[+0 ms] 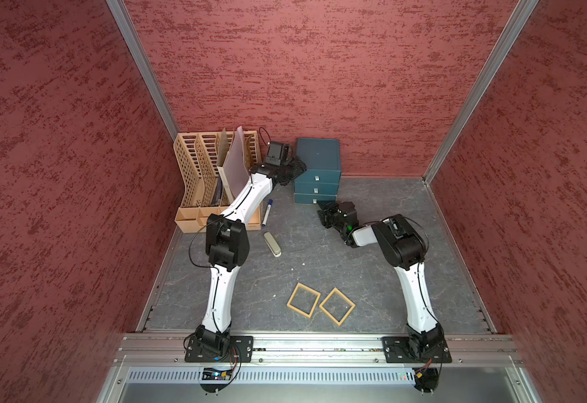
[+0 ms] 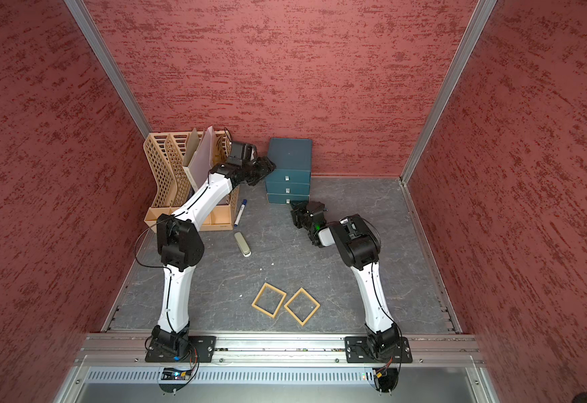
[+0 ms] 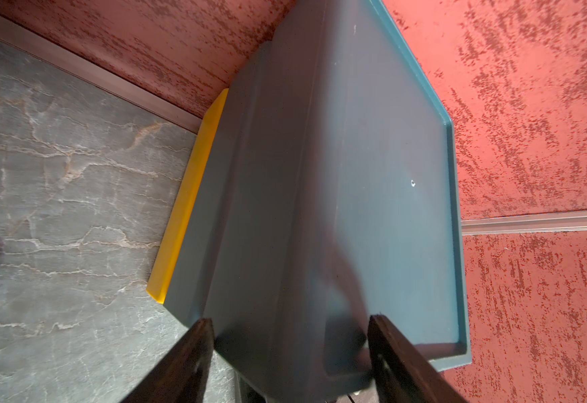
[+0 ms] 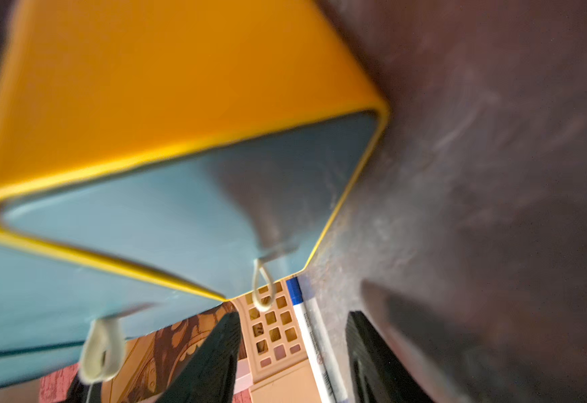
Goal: Place the brooch boxes into the drawer by color
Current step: Open the drawer in the storage box.
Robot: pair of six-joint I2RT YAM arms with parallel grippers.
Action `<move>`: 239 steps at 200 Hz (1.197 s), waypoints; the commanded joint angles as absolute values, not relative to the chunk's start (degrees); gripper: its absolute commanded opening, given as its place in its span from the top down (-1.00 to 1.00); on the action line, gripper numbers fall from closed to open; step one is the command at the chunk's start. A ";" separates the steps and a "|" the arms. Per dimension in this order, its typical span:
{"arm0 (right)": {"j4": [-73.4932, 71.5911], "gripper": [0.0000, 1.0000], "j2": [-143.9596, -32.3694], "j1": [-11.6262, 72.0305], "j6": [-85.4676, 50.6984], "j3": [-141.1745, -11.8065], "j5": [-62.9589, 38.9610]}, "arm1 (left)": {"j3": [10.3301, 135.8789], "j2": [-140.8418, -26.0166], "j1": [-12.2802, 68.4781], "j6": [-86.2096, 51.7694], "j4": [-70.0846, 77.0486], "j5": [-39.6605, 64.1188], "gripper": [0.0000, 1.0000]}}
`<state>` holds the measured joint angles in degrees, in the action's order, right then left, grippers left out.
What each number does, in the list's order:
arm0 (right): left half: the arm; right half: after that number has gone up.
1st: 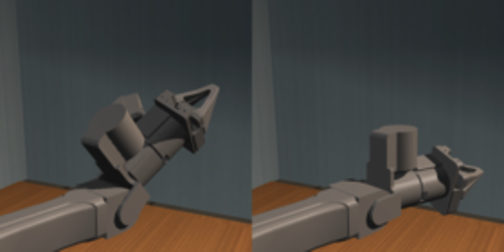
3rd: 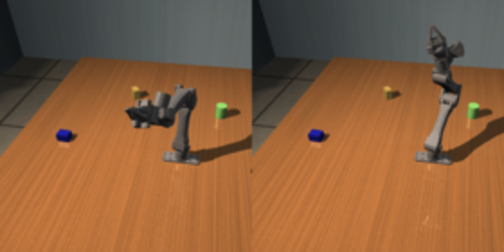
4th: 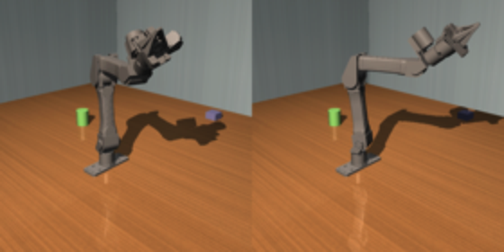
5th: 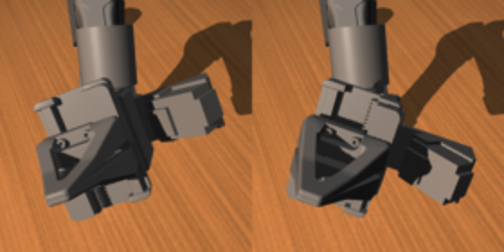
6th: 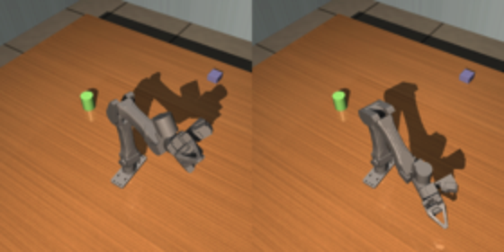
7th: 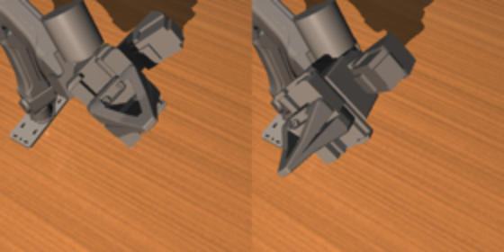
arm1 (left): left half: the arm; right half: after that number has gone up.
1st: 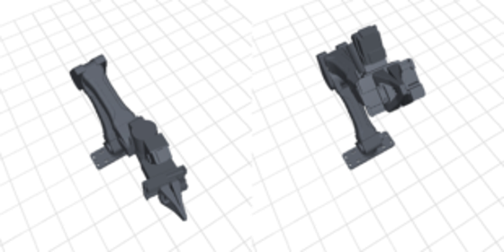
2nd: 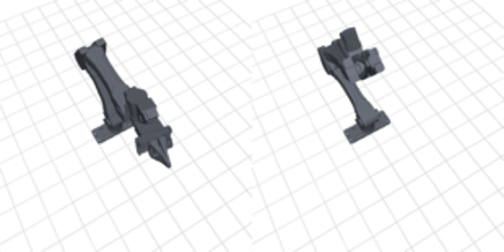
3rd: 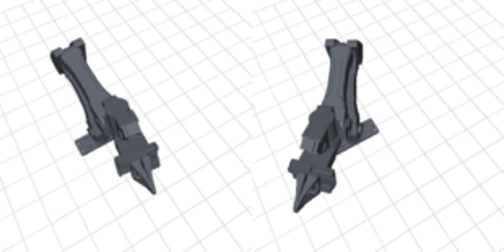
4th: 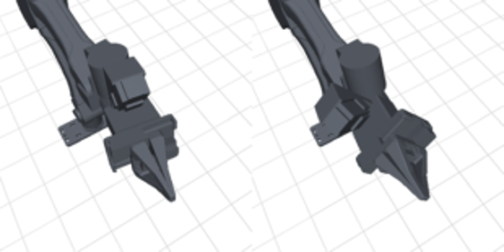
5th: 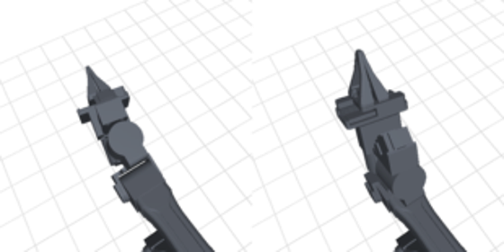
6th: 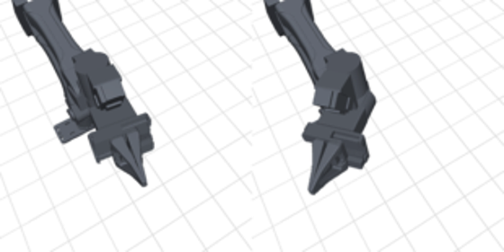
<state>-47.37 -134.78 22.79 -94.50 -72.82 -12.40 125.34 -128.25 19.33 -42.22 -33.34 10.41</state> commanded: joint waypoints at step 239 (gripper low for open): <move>-55.64 1.00 -134.22 25.61 -97.74 -71.54 -9.25 | 124.28 -127.15 20.21 -41.68 -35.02 12.29 -0.46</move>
<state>-52.73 -138.26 24.01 -96.73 -76.09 -11.38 125.34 -128.25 19.40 -42.22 -33.36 10.61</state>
